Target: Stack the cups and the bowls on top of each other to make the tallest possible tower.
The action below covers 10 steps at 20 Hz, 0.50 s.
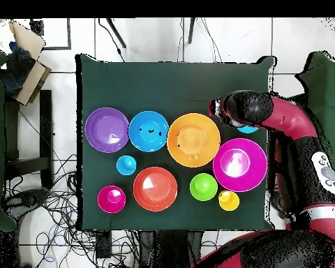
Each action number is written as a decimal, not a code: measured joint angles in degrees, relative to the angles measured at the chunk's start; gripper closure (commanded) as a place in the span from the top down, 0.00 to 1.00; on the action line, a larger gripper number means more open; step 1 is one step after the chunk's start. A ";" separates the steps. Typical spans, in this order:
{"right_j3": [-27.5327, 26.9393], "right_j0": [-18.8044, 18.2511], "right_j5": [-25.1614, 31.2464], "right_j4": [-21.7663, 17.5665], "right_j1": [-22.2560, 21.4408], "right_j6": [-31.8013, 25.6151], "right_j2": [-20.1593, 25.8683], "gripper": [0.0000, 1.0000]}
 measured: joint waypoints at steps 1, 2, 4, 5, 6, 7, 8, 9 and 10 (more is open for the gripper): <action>-0.10 -0.02 0.00 -0.10 1.04 0.00 -0.05 1.00; -0.09 -0.05 0.00 -0.13 1.41 0.00 -0.06 1.00; -0.02 -0.31 -0.07 -0.17 2.24 0.00 -0.04 1.00; 0.04 -0.47 -0.14 -0.18 2.55 0.00 -0.04 1.00; 0.24 -0.66 -0.30 -0.20 2.64 0.00 -0.06 1.00; 0.39 -0.76 -0.39 -0.20 2.64 0.00 -0.05 1.00; 1.14 -1.18 -0.89 -0.21 2.46 0.00 -0.06 1.00; 1.58 -1.38 -1.18 -0.20 2.29 0.00 -0.05 1.00; 2.49 -1.73 -1.78 -0.21 1.86 0.00 -0.06 1.00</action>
